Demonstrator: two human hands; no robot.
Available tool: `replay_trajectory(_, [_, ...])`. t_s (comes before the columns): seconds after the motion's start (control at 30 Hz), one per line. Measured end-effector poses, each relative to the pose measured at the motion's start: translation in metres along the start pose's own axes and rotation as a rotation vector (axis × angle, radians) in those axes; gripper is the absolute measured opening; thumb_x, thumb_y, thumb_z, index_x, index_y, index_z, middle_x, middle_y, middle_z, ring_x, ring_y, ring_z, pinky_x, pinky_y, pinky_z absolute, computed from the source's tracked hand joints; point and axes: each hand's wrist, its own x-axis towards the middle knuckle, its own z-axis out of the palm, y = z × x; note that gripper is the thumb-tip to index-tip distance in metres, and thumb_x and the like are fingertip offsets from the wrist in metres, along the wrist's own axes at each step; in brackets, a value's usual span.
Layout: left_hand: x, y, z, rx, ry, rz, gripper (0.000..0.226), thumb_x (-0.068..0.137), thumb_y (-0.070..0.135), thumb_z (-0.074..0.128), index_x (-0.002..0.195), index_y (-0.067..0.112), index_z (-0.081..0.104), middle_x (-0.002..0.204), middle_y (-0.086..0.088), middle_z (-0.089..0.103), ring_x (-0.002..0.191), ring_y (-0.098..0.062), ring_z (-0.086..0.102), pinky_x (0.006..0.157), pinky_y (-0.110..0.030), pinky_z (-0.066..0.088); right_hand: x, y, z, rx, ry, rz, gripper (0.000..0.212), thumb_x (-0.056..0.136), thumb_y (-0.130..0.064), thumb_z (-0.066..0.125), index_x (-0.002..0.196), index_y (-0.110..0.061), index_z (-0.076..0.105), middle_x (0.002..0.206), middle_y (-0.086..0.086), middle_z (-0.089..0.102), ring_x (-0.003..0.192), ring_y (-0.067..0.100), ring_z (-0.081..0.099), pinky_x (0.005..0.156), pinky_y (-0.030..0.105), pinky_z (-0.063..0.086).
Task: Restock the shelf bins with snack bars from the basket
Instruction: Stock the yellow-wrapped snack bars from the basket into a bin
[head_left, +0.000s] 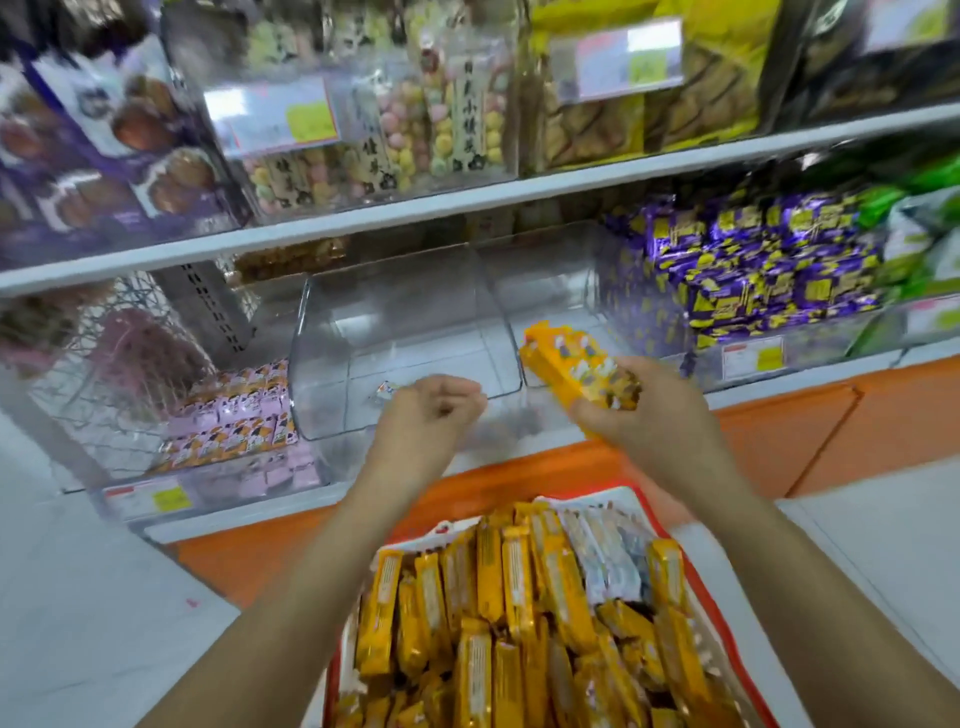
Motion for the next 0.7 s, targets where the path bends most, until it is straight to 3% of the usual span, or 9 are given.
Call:
replay_trajectory(0.07, [0.025,-0.01,-0.006,0.328,0.083,0.138,0.013,0.09,0.013,0.06,0.079,0.019,0.066,0.075,0.005,0.067,0.07,-0.008,0.062,0.066,-0.019,0.046,0.036,0.002,-0.01,-0.004,0.018,0.072,0.022,0.077,-0.029,0.072,0.071,-0.014,0.057,0.065,0.003,0.057,0.062,0.018,0.053,0.055,0.027,0.037])
replay_trajectory(0.17, [0.055,-0.036,-0.011,0.651,0.017,0.14,0.026,0.094,0.022,0.052,0.076,0.013,0.067,0.074,-0.005,0.07,0.07,-0.021,0.063,0.06,-0.025,0.042,0.099,0.003,-0.006,-0.107,-0.053,0.209,0.024,0.081,-0.031,0.068,0.068,-0.014,0.056,0.064,0.003,0.053,0.069,0.023,0.054,0.057,0.029,0.036])
replay_trajectory(0.33, [0.085,-0.062,-0.016,0.772,-0.113,0.012,0.044,0.097,0.033,0.043,0.068,0.011,0.068,0.08,-0.007,0.071,0.077,-0.024,0.064,0.074,-0.036,0.051,0.193,0.008,0.037,-0.277,-0.2,0.299,0.029,0.083,-0.031,0.062,0.065,-0.01,0.052,0.071,0.009,0.057,0.075,0.024,0.06,0.06,0.025,0.045])
replay_trajectory(0.4, [0.089,-0.066,-0.016,0.788,-0.161,-0.041,0.044,0.096,0.037,0.041,0.07,0.015,0.07,0.084,-0.004,0.072,0.081,-0.022,0.065,0.077,-0.034,0.051,0.219,0.011,0.058,-0.312,-0.24,0.312,0.024,0.087,-0.029,0.058,0.082,-0.006,0.063,0.095,0.013,0.067,0.097,0.027,0.064,0.073,0.027,0.049])
replay_trajectory(0.43, [0.09,-0.067,-0.016,0.781,-0.185,-0.057,0.044,0.095,0.04,0.039,0.07,0.018,0.069,0.086,-0.002,0.072,0.083,-0.021,0.065,0.078,-0.033,0.05,0.229,0.014,0.07,-0.312,-0.269,0.328,0.026,0.089,-0.028,0.057,0.092,-0.005,0.067,0.101,0.015,0.068,0.098,0.026,0.065,0.069,0.024,0.049])
replay_trajectory(0.5, [0.089,-0.067,-0.016,0.765,-0.209,-0.085,0.041,0.095,0.041,0.038,0.075,0.021,0.069,0.09,-0.001,0.072,0.088,-0.02,0.063,0.08,-0.032,0.049,0.244,0.018,0.09,-0.321,-0.335,0.351,0.017,0.082,-0.029,0.061,0.075,-0.013,0.063,0.075,0.011,0.063,0.071,0.02,0.063,0.05,0.019,0.043])
replay_trajectory(0.57, [0.09,-0.068,-0.016,0.777,-0.211,-0.098,0.038,0.096,0.037,0.039,0.081,0.02,0.07,0.094,0.001,0.072,0.091,-0.02,0.062,0.08,-0.031,0.049,0.272,0.036,0.115,-0.407,-0.389,0.367,0.02,0.066,-0.035,0.063,0.067,-0.017,0.053,0.066,0.005,0.057,0.062,0.018,0.058,0.057,0.02,0.045])
replay_trajectory(0.63, [0.092,-0.07,-0.015,0.794,-0.21,-0.098,0.036,0.095,0.037,0.04,0.086,0.019,0.07,0.094,0.001,0.072,0.092,-0.02,0.062,0.079,-0.031,0.048,0.303,0.062,0.141,-0.472,-0.477,0.346,0.03,0.071,-0.038,0.063,0.092,-0.016,0.064,0.098,0.006,0.067,0.085,0.023,0.063,0.079,0.028,0.051])
replay_trajectory(0.7, [0.093,-0.071,-0.014,0.798,-0.208,-0.106,0.036,0.094,0.038,0.039,0.089,0.019,0.069,0.093,0.002,0.072,0.093,-0.02,0.062,0.079,-0.03,0.049,0.3,0.058,0.145,-0.429,-0.54,0.32,0.039,0.088,-0.034,0.054,0.121,-0.015,0.06,0.127,0.005,0.06,0.112,0.025,0.057,0.097,0.031,0.045])
